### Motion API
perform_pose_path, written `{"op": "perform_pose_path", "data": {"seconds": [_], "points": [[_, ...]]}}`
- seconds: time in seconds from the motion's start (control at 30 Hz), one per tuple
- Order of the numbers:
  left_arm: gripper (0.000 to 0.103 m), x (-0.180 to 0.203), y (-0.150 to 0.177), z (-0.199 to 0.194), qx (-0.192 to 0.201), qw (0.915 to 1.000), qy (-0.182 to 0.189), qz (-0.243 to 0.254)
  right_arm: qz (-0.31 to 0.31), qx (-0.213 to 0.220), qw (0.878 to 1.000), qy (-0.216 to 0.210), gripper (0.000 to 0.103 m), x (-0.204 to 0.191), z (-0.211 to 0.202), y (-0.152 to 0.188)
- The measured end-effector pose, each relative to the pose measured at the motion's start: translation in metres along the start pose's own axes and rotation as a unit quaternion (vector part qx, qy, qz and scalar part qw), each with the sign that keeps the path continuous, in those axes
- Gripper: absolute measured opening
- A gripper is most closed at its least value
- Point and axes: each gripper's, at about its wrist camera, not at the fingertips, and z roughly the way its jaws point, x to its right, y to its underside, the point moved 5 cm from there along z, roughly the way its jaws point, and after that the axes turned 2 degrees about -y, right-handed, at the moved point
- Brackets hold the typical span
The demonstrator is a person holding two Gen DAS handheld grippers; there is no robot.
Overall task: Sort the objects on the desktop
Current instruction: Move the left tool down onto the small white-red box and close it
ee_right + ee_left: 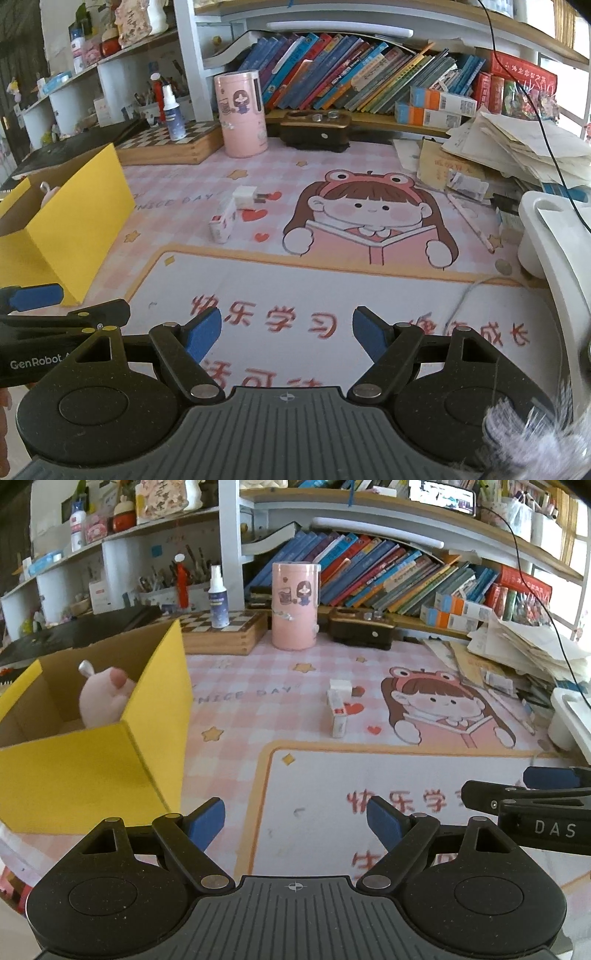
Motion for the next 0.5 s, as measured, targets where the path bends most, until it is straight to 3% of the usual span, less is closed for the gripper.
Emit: {"op": "perform_pose_path", "data": {"seconds": [0.5], "points": [[0.084,0.021,-0.029,0.027,0.014,0.9992,-0.029,-0.021,0.0,0.015,0.999,-0.036,0.076,0.031,0.03,-0.041]]}}
